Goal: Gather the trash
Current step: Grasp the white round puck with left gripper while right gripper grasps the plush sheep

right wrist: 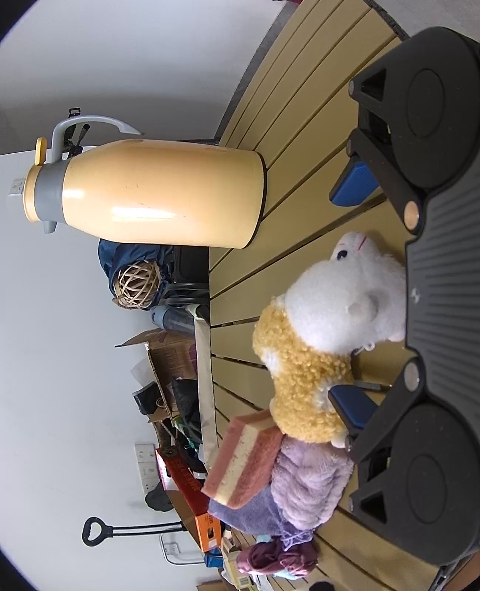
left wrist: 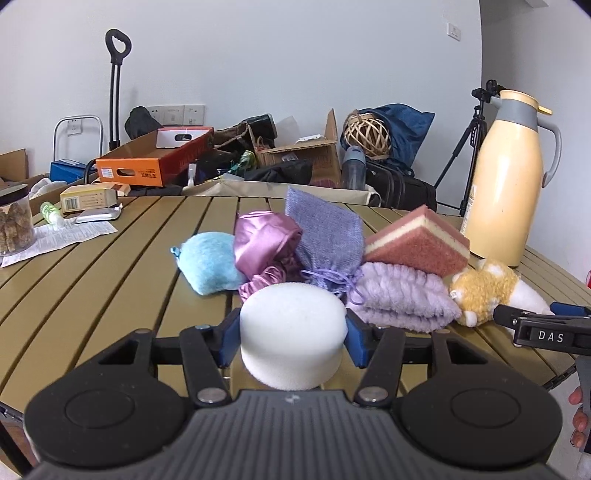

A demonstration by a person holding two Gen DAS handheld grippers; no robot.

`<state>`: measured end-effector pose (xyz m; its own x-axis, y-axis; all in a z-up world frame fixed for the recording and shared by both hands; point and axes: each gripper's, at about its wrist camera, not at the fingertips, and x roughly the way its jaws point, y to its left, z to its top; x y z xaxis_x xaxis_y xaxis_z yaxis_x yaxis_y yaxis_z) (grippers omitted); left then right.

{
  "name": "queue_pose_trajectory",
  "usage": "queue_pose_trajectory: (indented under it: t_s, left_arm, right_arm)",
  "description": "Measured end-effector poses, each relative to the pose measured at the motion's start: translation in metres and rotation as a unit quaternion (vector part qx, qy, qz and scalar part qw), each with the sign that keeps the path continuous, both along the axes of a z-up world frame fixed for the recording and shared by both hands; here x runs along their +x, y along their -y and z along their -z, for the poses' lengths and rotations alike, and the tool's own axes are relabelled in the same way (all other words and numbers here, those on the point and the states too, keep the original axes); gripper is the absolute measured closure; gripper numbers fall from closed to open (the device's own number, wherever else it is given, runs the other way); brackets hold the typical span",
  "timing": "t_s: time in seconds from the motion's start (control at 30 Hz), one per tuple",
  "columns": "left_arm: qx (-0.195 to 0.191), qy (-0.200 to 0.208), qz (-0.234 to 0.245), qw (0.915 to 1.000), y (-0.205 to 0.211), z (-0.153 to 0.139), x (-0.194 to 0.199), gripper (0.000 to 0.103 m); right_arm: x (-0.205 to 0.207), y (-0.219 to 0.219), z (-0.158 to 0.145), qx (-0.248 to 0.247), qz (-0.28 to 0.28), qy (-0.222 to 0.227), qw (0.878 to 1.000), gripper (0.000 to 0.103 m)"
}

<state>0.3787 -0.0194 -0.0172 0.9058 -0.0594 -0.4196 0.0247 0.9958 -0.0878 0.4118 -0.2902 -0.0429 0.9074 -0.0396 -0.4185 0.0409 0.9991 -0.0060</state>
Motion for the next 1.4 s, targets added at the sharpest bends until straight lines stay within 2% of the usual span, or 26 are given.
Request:
queue_pose_trajectory:
  t_s: [0.17, 0.37, 0.43, 0.73, 1.03, 1.4]
  left_arm:
    - [-0.001, 0.002, -0.005, 1.0000, -0.005, -0.001, -0.001, 0.046]
    - [-0.002, 0.008, -0.007, 0.9999, -0.008, -0.003, -0.006, 0.046]
    - [-0.003, 0.009, -0.007, 0.9999, -0.009, -0.003, -0.007, 0.046]
    - [-0.001, 0.015, -0.010, 0.9998, -0.011, -0.006, -0.011, 0.046]
    - [-0.003, 0.025, -0.016, 0.9996, -0.018, -0.010, -0.017, 0.046]
    - [0.005, 0.043, -0.014, 0.9990, -0.013, -0.028, -0.048, 0.046]
  right_arm:
    - [0.005, 0.001, 0.003, 0.007, -0.014, 0.001, 1.000, 0.006]
    - [0.003, -0.003, 0.003, -0.006, -0.024, 0.005, 1.000, 0.030]
    - [0.001, -0.002, 0.004, -0.008, -0.022, 0.004, 1.000, 0.040]
    - [-0.003, -0.010, 0.001, -0.035, -0.016, -0.004, 0.999, 0.047]
    - [-0.026, -0.009, -0.013, -0.032, 0.002, 0.042, 0.999, 0.049]
    - [-0.066, -0.015, -0.034, -0.021, -0.010, 0.068, 0.997, 0.049]
